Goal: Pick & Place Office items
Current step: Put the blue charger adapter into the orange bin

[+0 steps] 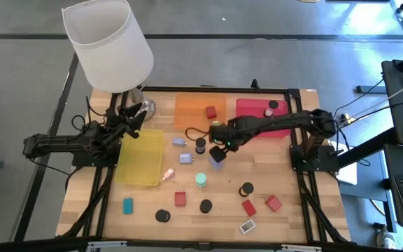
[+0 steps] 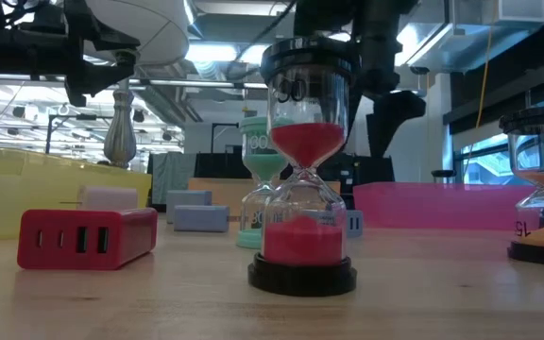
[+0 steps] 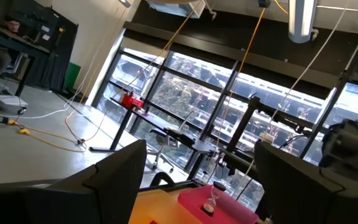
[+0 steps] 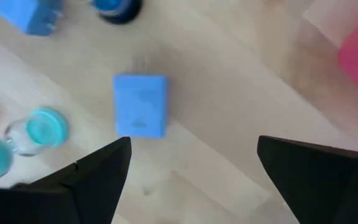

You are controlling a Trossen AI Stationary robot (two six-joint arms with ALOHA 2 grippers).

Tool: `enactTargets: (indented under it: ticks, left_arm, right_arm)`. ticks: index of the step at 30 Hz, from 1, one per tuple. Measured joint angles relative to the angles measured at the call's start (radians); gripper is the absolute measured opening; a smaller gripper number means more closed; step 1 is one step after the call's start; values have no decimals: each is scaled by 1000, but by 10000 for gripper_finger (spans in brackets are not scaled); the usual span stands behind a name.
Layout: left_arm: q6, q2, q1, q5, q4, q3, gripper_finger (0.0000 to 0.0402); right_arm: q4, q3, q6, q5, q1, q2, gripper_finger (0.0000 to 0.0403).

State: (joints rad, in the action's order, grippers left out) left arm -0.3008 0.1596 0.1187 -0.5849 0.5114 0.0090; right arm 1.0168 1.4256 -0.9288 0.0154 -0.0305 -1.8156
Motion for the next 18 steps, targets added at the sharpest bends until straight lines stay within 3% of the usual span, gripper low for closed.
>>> enactTargets:
  ticks: [9,18]
  left_arm:
    - [0,0,0,0,0,0,294]
    - [0,0,0,0,1,0,294]
  right_arm:
    - [-227,-102,-163,-98,-90,-9,352]
    - [-387,-154,-189,-131,-104,-76,352]
